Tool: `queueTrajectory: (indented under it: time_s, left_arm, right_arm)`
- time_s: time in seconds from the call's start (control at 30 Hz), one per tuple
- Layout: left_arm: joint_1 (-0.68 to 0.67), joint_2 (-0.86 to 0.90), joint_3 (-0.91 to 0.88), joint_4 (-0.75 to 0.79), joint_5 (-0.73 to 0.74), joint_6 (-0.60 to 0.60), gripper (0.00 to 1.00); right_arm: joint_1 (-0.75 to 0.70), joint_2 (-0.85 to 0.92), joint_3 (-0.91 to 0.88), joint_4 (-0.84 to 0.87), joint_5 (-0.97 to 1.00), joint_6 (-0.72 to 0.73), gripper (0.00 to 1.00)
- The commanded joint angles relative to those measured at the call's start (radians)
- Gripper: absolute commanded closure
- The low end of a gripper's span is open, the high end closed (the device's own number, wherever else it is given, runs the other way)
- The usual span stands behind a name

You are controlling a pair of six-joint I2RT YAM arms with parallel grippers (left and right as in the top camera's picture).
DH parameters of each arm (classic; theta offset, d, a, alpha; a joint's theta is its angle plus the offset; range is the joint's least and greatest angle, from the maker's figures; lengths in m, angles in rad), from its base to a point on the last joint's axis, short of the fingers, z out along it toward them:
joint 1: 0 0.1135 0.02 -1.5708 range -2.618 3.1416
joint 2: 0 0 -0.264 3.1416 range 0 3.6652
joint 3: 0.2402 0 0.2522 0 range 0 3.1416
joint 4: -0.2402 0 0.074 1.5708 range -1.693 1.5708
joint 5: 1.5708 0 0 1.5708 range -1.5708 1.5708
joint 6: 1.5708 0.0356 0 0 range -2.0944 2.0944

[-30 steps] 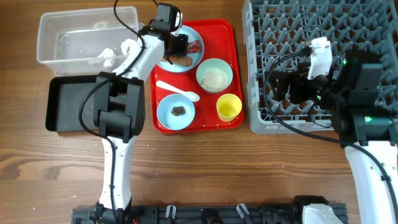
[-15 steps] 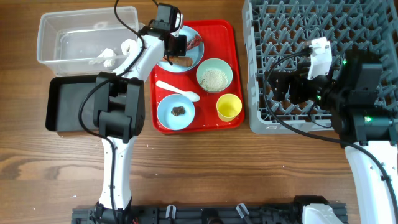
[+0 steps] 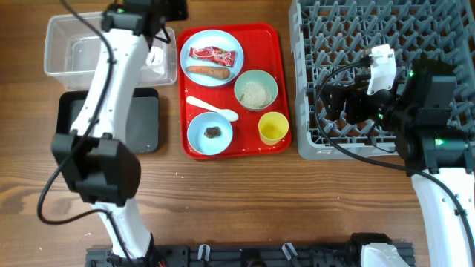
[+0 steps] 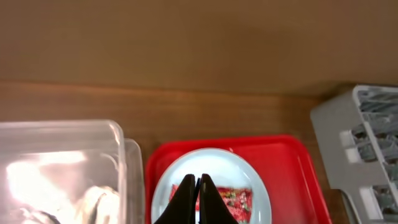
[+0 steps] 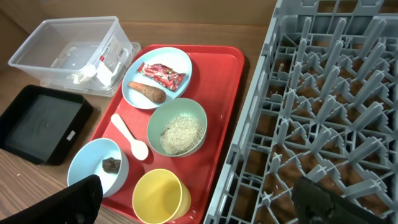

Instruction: Sort waste into correct bins and load items into the dishwasher rack

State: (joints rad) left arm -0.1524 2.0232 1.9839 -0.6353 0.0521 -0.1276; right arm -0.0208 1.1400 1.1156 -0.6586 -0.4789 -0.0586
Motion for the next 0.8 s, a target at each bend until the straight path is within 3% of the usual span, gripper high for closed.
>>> queueTrajectory:
  time_s: [0.0,0.07,0.13,0.33,0.47,0.53,0.77]
  left_arm:
    - [-0.019,0.065,-0.002,-0.002,0.114,0.191,0.8]
    - [-0.029,0.1,-0.002,0.002,0.119,0.219,0.53]
    - [-0.041,0.141,-0.002,0.002,0.119,0.217,0.4]
    - [-0.076,0.244,-0.002,-0.003,0.105,0.053,0.26]
    - [-0.099,0.289,-0.002,-0.001,0.021,-0.145,0.22]
    - [-0.111,0.309,-0.002,-0.002,-0.028,-0.228,0.16]
    - [-0.14,0.348,-0.003,-0.002,-0.153,-0.41,0.04]
  right_arm:
    - [0.004,0.005,0.022,0.0,-0.017,-0.017,0.01]
    - [0.003,0.01,0.022,-0.002,-0.017,-0.016,0.01]
    - [0.004,0.016,0.022,-0.003,-0.017,-0.01,0.01]
    - [0.003,0.034,0.022,-0.008,-0.017,0.014,0.01]
    - [0.003,0.04,0.022,-0.008,-0.017,0.013,0.01]
    - [0.003,0.041,0.022,-0.008,-0.017,0.013,0.01]
    - [0.003,0.043,0.022,-0.007,-0.016,0.013,0.01]
